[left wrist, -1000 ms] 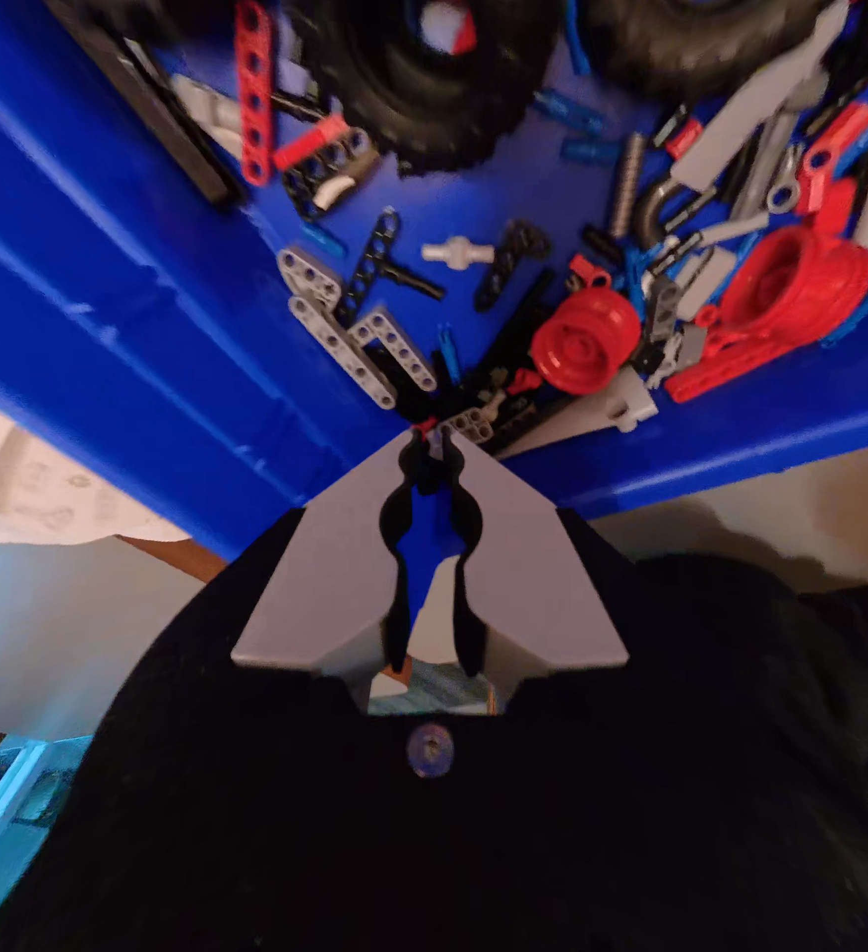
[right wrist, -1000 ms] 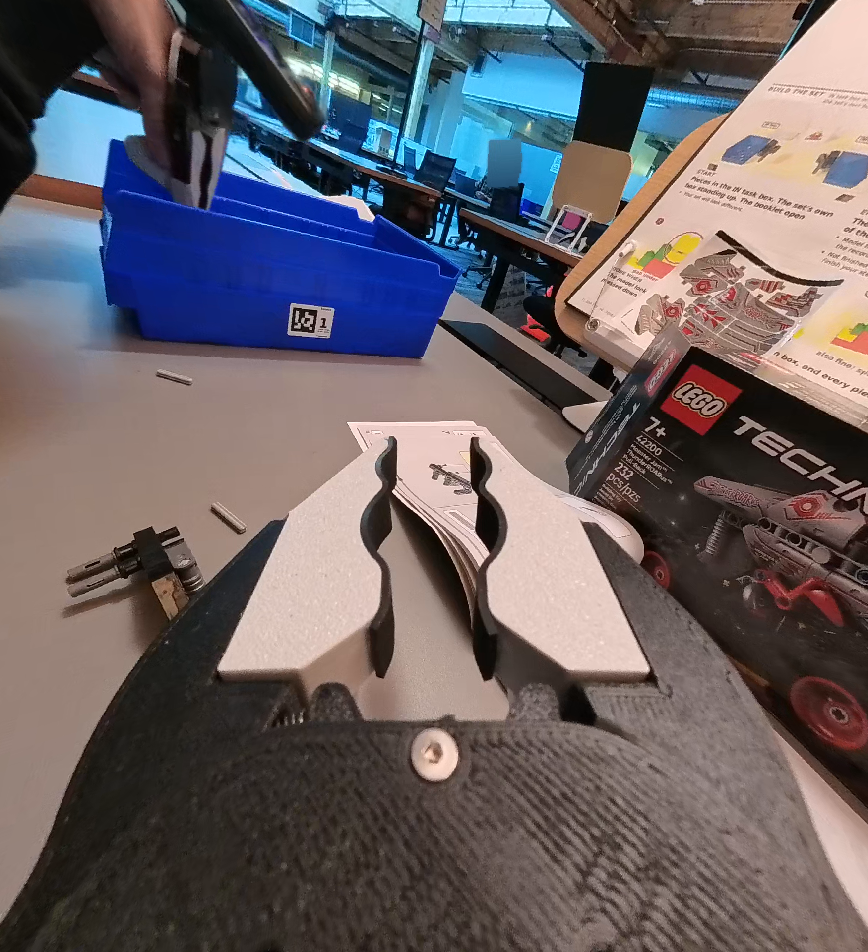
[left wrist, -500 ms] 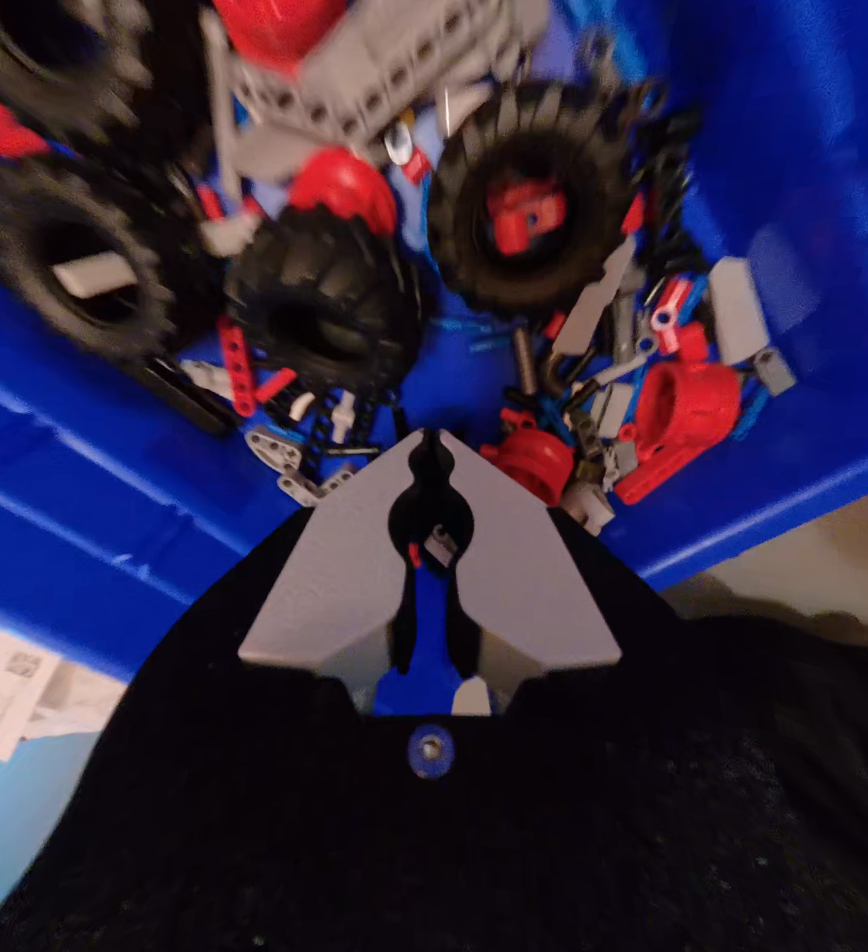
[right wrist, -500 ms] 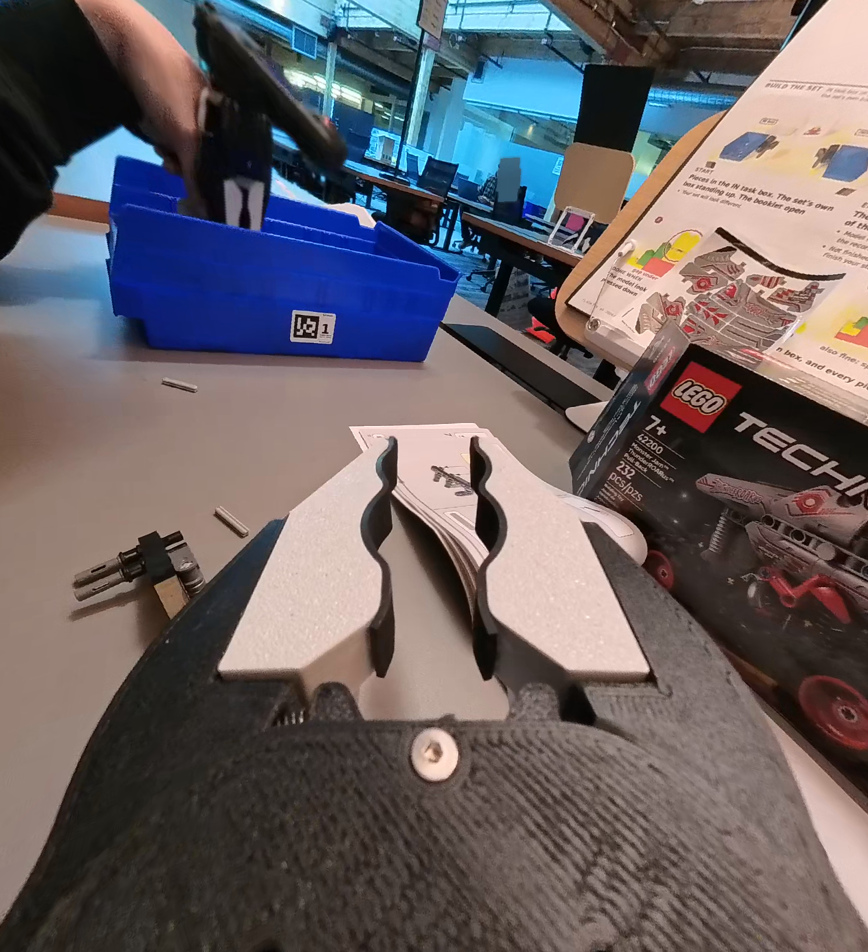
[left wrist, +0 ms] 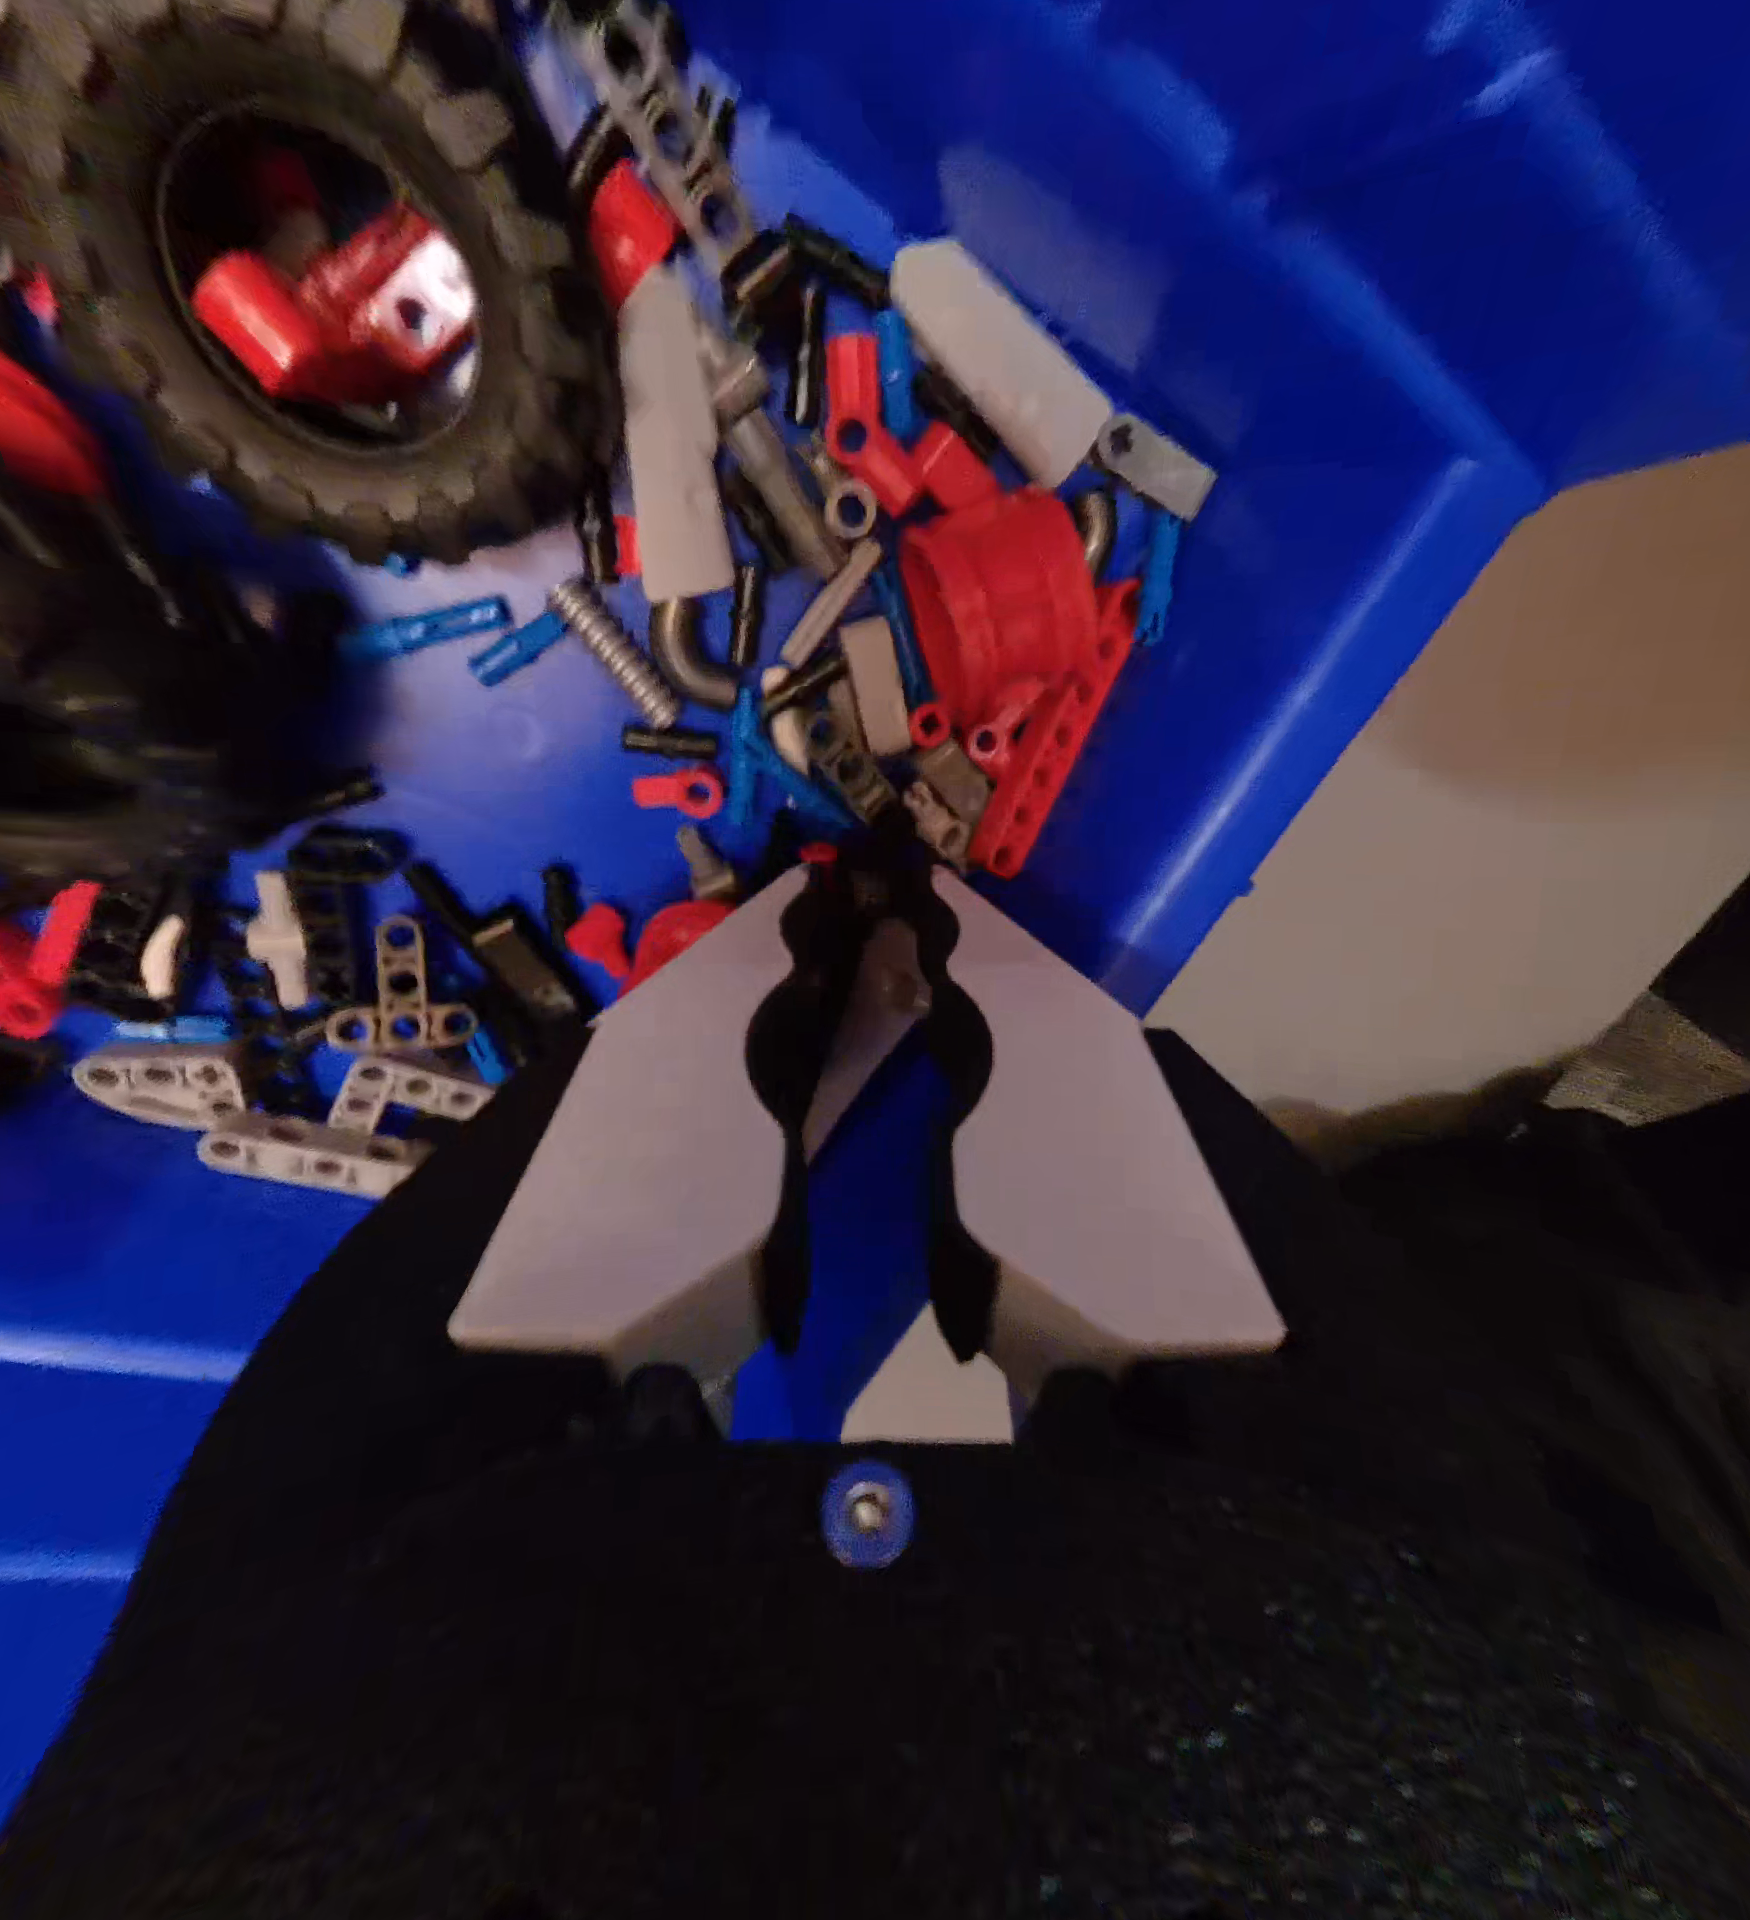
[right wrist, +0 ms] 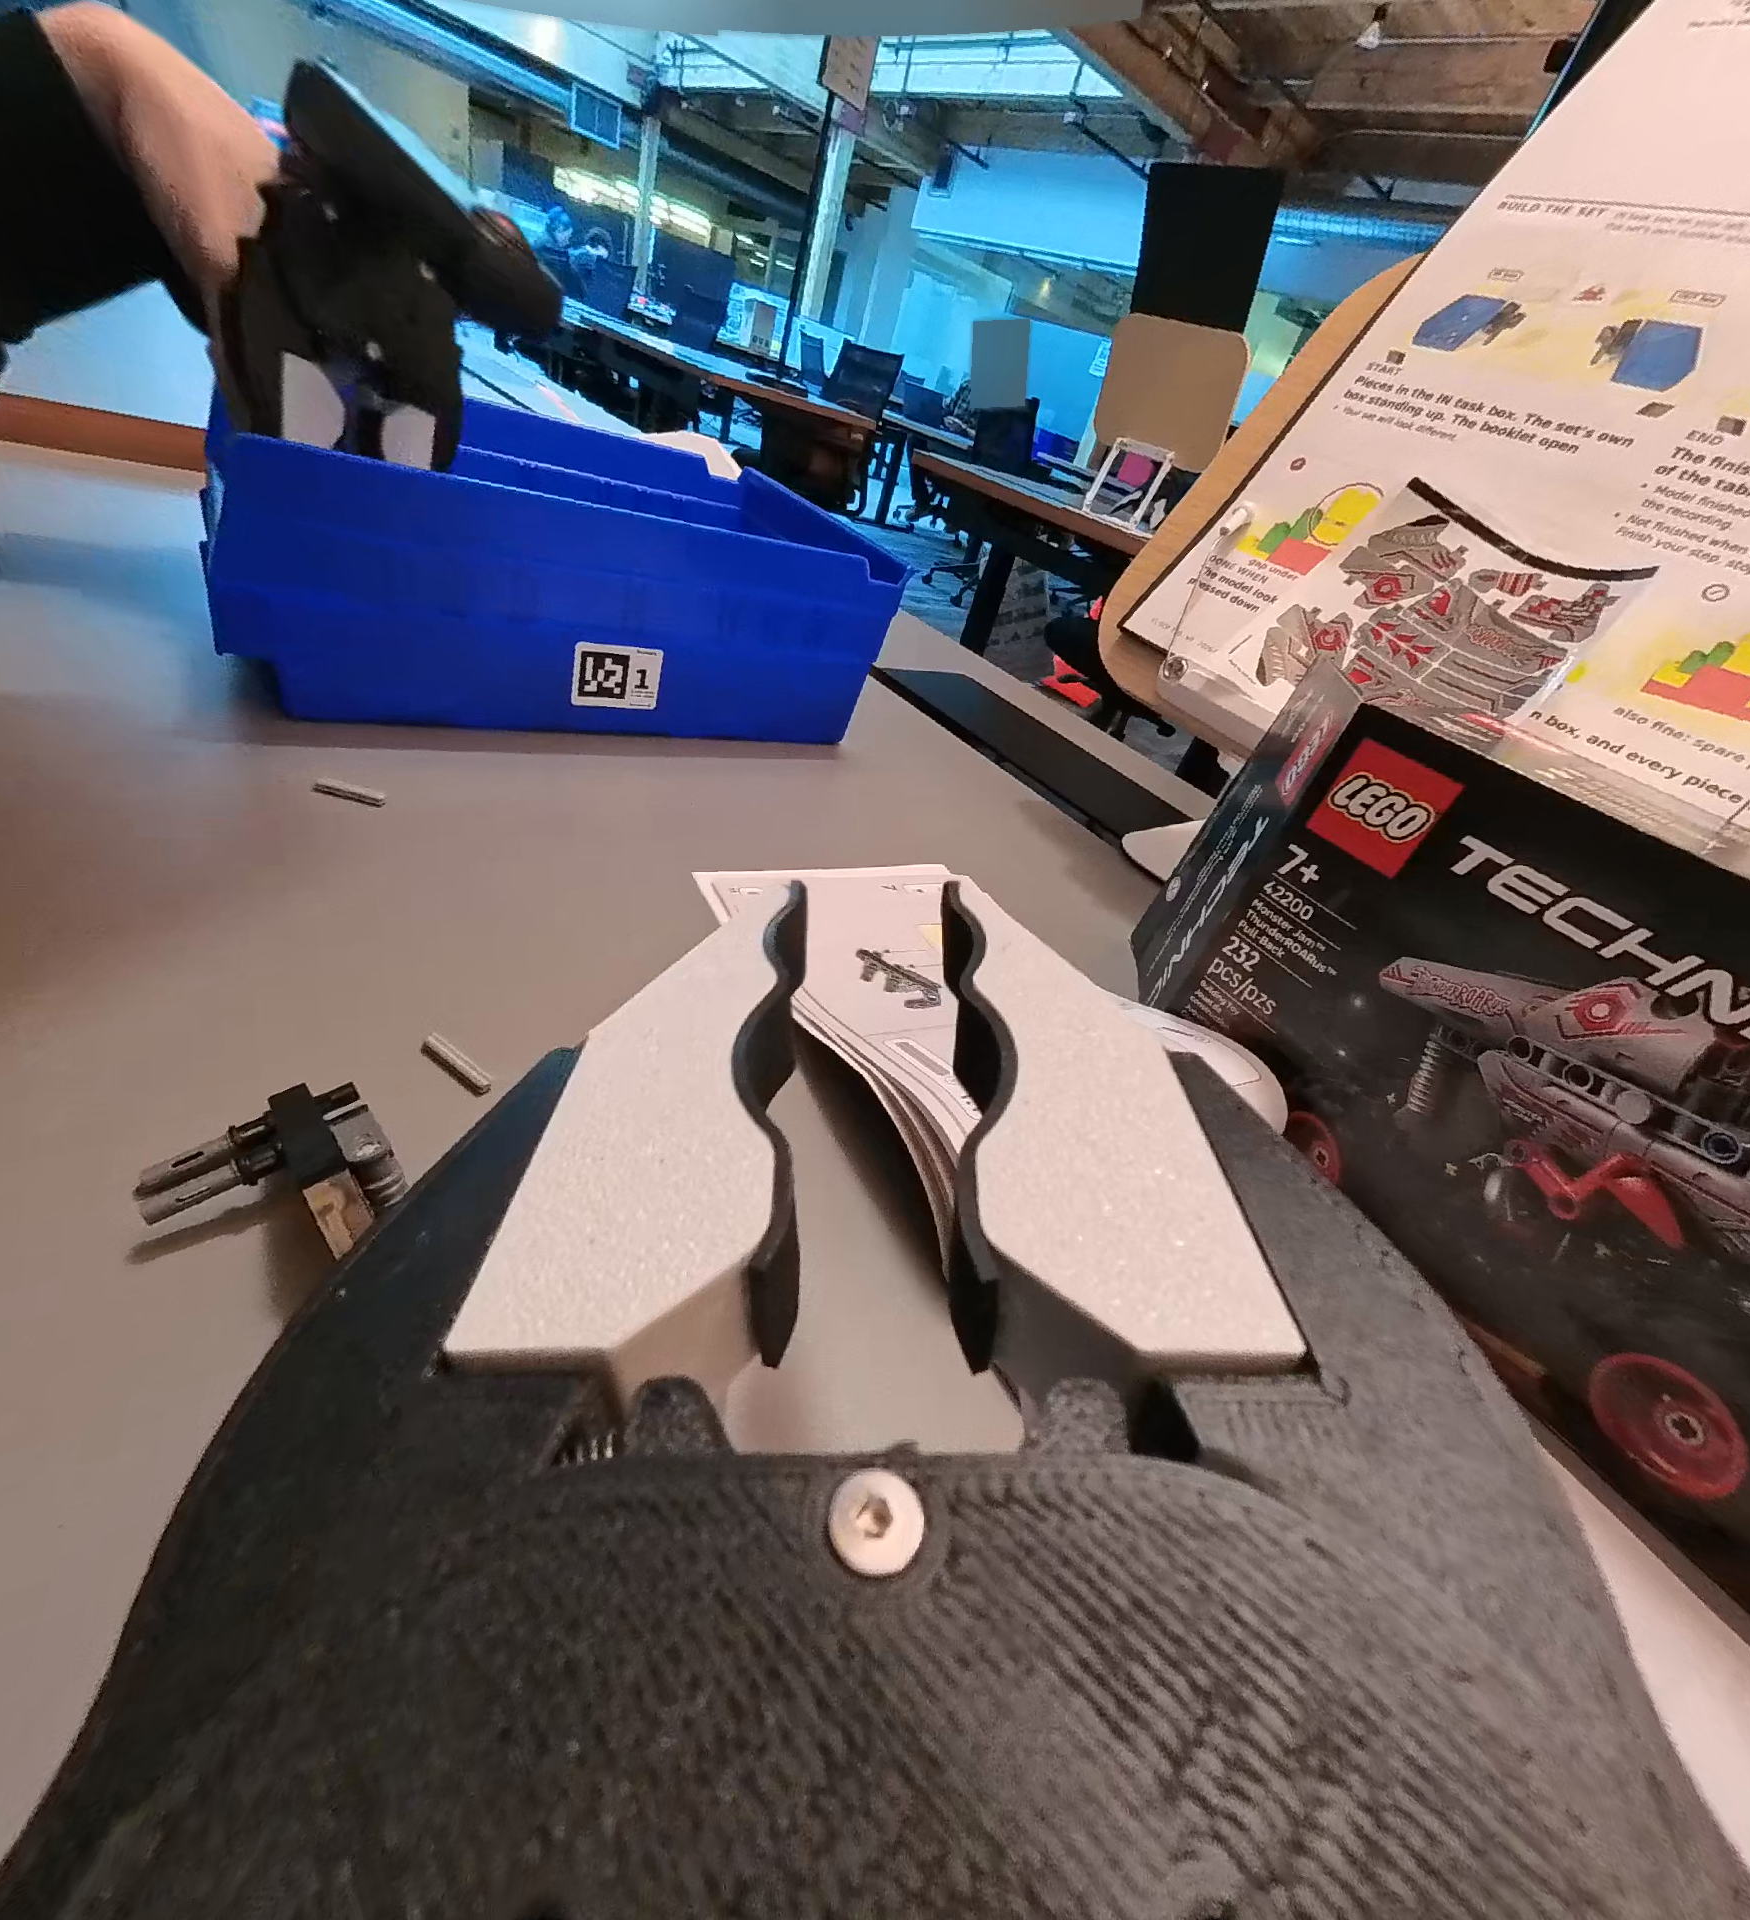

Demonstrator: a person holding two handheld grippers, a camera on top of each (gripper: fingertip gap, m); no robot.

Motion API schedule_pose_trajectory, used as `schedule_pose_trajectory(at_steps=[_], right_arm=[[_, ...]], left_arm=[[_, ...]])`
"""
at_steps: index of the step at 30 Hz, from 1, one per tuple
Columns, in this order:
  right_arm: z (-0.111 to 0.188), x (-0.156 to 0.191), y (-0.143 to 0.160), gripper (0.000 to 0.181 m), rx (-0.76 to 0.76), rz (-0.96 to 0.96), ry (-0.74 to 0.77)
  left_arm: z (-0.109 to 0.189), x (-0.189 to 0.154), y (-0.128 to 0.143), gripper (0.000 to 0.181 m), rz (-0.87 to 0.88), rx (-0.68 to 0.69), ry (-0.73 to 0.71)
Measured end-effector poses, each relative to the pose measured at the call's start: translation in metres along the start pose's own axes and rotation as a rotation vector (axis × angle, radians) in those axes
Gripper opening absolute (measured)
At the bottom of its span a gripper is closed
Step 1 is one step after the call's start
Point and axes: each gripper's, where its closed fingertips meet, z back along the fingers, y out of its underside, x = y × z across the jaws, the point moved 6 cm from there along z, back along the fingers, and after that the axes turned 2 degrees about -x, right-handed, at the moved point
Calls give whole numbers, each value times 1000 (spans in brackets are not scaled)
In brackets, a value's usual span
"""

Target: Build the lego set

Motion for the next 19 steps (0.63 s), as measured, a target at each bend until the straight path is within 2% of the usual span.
schedule_pose_trajectory(at_steps=[1,7,10,12,14,16,19], right_arm=[[0,0,0,23,1,2,2],[-1,1,1,23,11,5,-1],[-2,2,2,24,22,10,-11],[-3,3,2,24,26,17,-13],[-3,3,2,24,28,20,-14],[-3,3,2,24,28,17,-15],[-4,2,2,24,27,18,-13]], left_arm=[[1,3,3,14,31,37,-5],[21,37,15,15,180,146,-313],[37,38,21,22,197,82,-385],[51,37,16,26,178,-29,-421],[61,33,2,28,115,-209,-390],[65,27,-15,29,66,-373,-288],[51,16,-26,34,-41,-407,-126]])
